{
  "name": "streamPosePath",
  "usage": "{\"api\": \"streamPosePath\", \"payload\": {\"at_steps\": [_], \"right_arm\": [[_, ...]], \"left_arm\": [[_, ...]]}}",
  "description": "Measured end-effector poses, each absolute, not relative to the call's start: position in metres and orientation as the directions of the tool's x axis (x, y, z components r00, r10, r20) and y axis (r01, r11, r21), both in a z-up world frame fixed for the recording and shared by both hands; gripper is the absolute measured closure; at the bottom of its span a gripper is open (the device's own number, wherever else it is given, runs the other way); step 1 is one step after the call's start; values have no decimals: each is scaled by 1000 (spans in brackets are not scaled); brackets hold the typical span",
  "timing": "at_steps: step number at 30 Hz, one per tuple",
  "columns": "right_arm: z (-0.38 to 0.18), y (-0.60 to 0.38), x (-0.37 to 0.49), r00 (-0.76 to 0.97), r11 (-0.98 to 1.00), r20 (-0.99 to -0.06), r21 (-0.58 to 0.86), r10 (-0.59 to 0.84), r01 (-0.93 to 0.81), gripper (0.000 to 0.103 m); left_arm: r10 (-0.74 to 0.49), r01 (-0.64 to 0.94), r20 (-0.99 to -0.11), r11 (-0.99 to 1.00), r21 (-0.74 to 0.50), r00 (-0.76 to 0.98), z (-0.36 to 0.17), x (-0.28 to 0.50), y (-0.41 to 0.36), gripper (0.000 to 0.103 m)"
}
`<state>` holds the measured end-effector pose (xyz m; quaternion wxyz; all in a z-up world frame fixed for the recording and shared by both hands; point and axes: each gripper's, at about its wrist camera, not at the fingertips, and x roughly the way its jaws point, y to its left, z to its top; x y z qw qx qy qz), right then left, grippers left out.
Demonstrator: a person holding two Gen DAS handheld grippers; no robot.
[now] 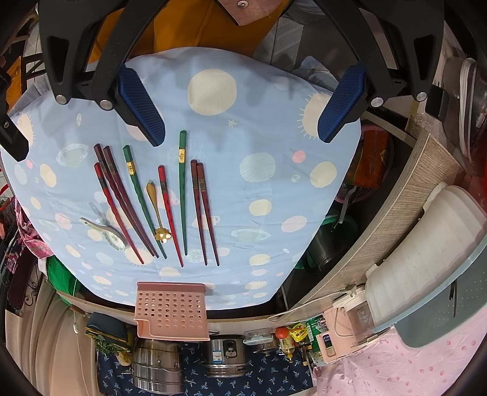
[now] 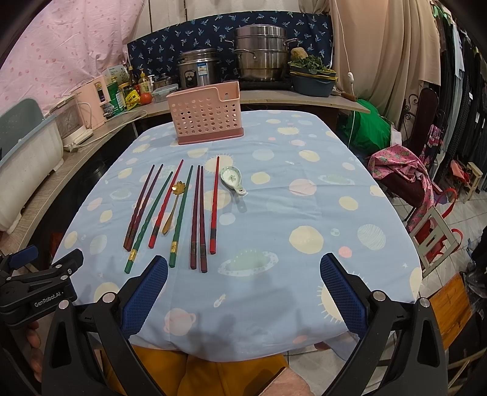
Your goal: Organize utensils
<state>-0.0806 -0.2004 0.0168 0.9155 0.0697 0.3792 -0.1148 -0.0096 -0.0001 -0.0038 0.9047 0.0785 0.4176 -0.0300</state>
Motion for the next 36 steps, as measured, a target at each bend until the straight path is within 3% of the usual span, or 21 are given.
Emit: {"api": "streamPosePath", "payload": {"at_steps": [20, 30, 36], "right_arm": [[11, -203, -78, 682, 964, -715, 44, -154, 263, 7], [-9, -214, -58, 646, 960, -750, 53, -144, 275, 7], [-17, -221, -42, 620, 957, -772, 53, -141, 284, 7]], "left_arm": [[-10, 125, -775, 988, 89, 632, -11, -2, 1, 7], [-62, 119, -818, 993, 9, 571, -34, 39, 9, 7], [-59, 134, -822, 991, 21, 566, -50, 71, 0, 11]]}}
